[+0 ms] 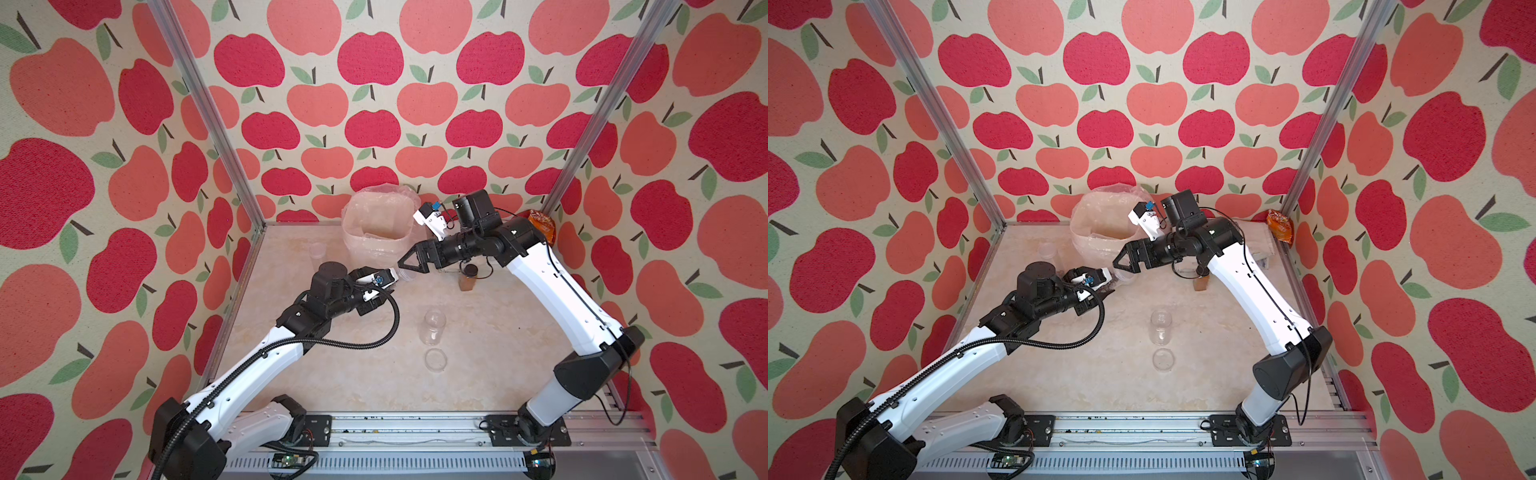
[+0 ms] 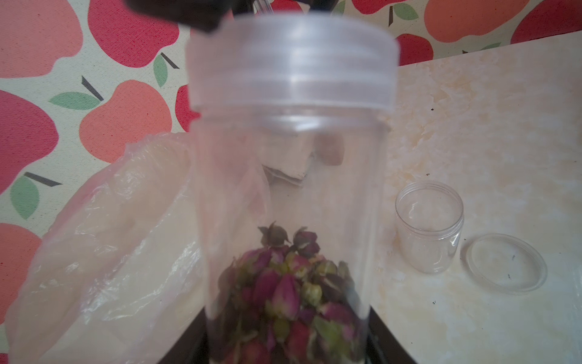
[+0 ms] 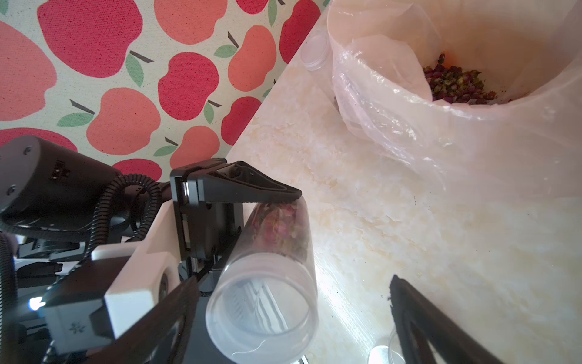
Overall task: Empty the moldy dried flower tea in the jars
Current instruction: Unscrew the lid from the jar.
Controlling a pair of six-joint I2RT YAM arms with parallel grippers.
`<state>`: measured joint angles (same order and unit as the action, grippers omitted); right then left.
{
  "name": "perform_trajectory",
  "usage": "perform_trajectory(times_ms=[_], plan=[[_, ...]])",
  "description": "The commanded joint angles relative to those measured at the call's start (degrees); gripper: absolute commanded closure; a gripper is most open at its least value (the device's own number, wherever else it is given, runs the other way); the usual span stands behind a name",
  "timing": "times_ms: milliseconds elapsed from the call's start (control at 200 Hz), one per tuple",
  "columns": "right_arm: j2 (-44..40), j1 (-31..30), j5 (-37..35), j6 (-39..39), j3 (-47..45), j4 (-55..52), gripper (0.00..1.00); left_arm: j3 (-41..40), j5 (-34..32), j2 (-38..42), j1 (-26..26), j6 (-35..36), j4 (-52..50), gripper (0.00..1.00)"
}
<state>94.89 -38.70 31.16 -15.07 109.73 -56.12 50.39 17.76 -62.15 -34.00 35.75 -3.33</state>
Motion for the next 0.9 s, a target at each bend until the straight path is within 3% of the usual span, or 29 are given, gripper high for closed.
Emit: perform_trajectory(times_ms=[0,315,515,630,750,896], plan=[[1.38,-1.03,0.60,0.43,2.11,-3.65,0.06,-0.90,-0.78,0.97,-0.25,0.99,1.90,0.90],[0.99,-2.61,0.47,1.86,1.39,-4.81,0.34,-1.71,-1.69,1.50,-0.25,0.80,1.69,0.90],[2.71,-3.08,1.23,7.95,4.28,-6.38,0.55,-0.39,3.88,1.14,0.55,-1.93,-1.19,0.91],[4.65,-3.11,0.37,18.21,8.56,-9.70,0.61,0.81,13.32,1.24,3.00,-5.39,-4.20,0.91],[6.15,-3.49,0.62,34.34,11.82,-15.53,0.64,3.01,29.24,0.74,7.50,-9.21,-9.12,0.91],[7.72,-3.89,-0.50,46.27,13.87,-19.20,0.66,6.55,45.38,-2.44,11.09,-10.43,-17.49,0.91]])
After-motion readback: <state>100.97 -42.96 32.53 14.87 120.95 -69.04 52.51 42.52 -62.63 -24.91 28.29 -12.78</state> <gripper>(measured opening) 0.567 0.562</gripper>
